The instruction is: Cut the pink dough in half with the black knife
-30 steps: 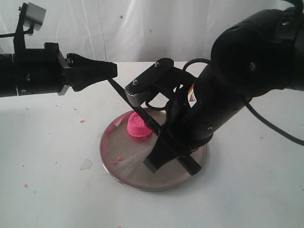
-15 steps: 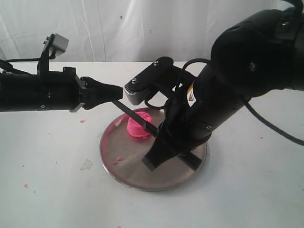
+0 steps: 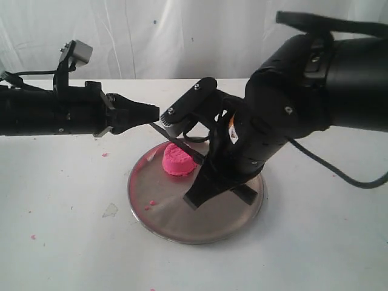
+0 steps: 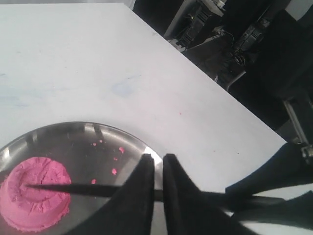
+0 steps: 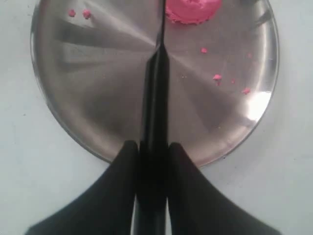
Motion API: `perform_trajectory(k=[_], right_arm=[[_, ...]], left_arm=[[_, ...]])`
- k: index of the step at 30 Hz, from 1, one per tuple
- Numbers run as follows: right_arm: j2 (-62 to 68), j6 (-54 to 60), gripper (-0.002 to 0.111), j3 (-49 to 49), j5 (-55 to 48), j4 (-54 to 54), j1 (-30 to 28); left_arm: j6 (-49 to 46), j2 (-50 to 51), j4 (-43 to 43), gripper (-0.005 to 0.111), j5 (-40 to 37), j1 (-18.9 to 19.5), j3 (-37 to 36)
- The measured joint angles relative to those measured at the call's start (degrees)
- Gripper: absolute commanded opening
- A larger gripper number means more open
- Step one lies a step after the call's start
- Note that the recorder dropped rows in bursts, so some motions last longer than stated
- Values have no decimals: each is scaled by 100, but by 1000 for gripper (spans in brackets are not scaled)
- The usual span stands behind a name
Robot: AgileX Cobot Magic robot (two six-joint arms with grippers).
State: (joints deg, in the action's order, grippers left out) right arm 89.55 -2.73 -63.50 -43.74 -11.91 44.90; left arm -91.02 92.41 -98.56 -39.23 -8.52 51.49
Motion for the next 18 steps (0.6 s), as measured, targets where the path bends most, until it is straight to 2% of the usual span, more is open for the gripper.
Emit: perform_trajectory(k=[6,13,18], right_arm=[[382,-305,0,-11,369,-247,0],[675,-987,0,-150,383,-1055,0],[675,-1425,0,-163,141,-1527,-264]], left_arm=[[-13,407,0,26,325,-107,395],[-166,938,-5,26,548,-280,568],[-597,1048,-14,26,1367,-325,568]])
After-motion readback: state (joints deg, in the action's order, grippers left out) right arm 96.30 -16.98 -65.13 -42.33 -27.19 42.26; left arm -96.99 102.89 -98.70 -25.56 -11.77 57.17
